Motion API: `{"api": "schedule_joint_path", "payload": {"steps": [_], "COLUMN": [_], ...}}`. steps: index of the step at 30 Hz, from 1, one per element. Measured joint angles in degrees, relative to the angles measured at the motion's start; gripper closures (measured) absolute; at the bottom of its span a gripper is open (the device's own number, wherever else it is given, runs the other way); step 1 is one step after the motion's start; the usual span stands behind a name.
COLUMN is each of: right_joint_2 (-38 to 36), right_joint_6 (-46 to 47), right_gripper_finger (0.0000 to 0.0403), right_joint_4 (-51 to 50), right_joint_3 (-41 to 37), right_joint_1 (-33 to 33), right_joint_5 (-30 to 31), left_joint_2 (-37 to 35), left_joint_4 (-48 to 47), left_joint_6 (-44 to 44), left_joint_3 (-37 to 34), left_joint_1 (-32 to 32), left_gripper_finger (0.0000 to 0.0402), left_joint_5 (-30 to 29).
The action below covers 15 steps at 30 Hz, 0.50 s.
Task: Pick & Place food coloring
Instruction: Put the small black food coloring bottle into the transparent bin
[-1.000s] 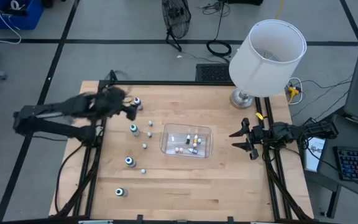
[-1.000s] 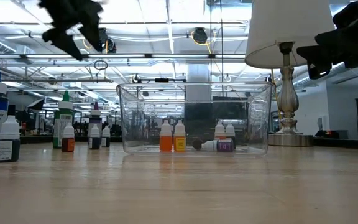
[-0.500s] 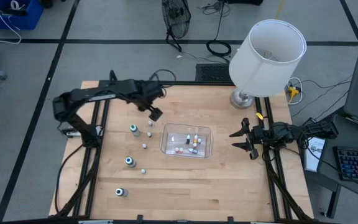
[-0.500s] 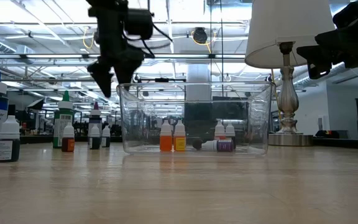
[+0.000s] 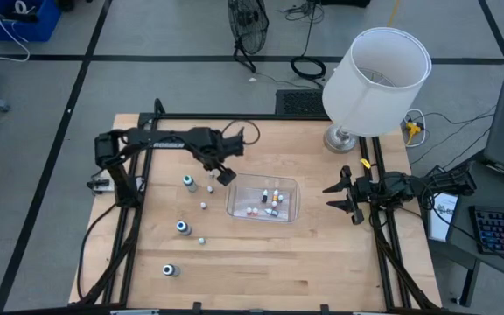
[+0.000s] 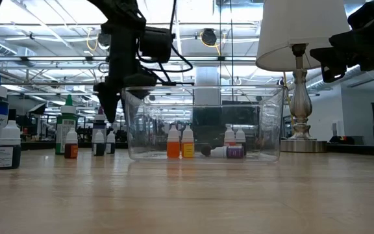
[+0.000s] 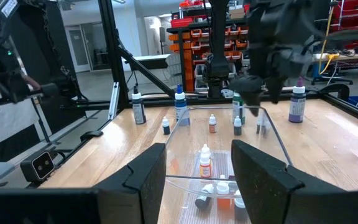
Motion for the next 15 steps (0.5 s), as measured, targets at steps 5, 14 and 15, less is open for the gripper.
{"api": "schedule_joint_path", "payload": {"steps": [5, 14, 15], "right_joint_2": [0.0, 0.0, 0.0], "right_joint_6": [0.0, 0.0, 0.0], "right_gripper_finger": [0.0234, 0.0234, 0.0234], "right_joint_4": [0.0, 0.0, 0.0], "right_joint_3": [0.0, 0.0, 0.0], "right_joint_1": [0.0, 0.0, 0.0], "right_joint_5": [0.0, 0.0, 0.0], "left_joint_2": [-0.1, -0.5, -0.4], "left_joint_4": [3.8, 10.3, 10.9], "left_joint_6": [-2.7, -4.1, -3.9], "left_joint_3": [-3.5, -10.3, -11.0], "left_joint_1": [-2.2, -1.7, -1.6], "left_gripper_finger": [0.0011, 0.0011, 0.0011], "left_joint_5": [0.6, 0.3, -0.1]}}
